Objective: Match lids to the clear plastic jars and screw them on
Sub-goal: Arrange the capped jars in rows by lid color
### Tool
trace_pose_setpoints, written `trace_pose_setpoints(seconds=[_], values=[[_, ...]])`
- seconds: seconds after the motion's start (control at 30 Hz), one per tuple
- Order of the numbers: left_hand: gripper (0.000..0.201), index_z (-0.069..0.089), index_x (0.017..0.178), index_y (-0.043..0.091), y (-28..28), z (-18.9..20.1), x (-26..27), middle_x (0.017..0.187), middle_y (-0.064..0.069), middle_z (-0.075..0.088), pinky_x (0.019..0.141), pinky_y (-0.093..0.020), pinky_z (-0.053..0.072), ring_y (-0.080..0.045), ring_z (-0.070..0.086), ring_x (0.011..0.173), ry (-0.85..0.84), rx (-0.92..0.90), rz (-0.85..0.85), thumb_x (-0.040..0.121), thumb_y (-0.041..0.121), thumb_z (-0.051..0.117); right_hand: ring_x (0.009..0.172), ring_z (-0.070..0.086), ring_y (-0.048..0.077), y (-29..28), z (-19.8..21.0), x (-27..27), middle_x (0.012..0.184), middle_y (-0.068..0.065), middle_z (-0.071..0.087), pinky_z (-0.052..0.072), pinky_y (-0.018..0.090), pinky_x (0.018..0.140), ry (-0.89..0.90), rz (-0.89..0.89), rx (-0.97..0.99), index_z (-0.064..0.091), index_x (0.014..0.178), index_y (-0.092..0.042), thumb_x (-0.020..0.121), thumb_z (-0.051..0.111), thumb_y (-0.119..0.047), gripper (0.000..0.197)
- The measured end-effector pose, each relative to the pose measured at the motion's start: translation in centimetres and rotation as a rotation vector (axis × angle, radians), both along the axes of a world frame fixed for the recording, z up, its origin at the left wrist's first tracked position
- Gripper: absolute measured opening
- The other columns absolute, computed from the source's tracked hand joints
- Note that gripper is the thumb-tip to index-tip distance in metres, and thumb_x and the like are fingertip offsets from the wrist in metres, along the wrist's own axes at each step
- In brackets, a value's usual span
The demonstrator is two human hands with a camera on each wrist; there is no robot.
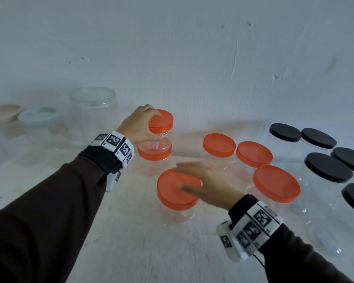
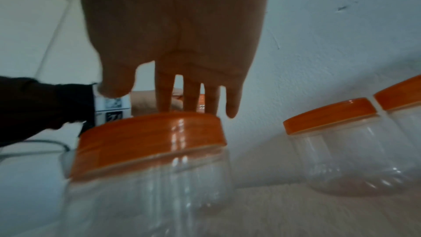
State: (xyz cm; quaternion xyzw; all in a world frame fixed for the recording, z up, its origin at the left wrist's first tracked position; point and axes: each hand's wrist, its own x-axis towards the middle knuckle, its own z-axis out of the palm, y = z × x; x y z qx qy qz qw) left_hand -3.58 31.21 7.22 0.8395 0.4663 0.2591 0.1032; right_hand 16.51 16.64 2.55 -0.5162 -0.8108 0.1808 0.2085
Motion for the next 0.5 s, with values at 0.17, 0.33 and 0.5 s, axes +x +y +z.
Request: trace_pose_setpoints(seconds=[0.17,0.33,0.5], values=[[0.063,0.050,0.126,0.019,-0.1,-0.2,0.1,0.124,0.002,0.046,0.092,-0.021,0.028,-0.014,0.038,0.118,-0.062,-0.013,-0.033,0.070,0.026,0.078,0.131,0.034,0.018,4.8,0.5,3.6,0.139,0.000,0.045,0.027,0.032,0.107,-0.107,-0.357,0.180,0.049,0.132,-0.018,0.091,0.056,-0.031,0.043],[0.058,0.055,0.121,0.021,0.0,-0.7,0.0,0.117,0.002,0.046,0.091,-0.021,0.026,-0.012,0.036,0.113,-0.101,-0.019,-0.043,0.069,0.029,0.078,0.139,0.018,0.027,8.1,-0.7,6.0,0.150,0.007,0.027,0.018,0.040,0.112,-0.333,-0.528,0.093,0.036,0.140,-0.015,0.089,0.057,-0.035,0.059],[0.067,0.055,0.122,0.021,0.1,-0.9,-0.1,0.115,0.002,0.046,0.091,-0.021,0.025,-0.010,0.035,0.109,-0.118,-0.029,-0.043,0.059,0.043,0.066,0.141,0.015,0.031,9.1,-1.8,6.2,0.154,0.006,0.020,0.011,0.051,0.112,-0.425,-0.549,-0.022,0.032,0.142,-0.022,0.093,0.049,-0.035,0.053]])
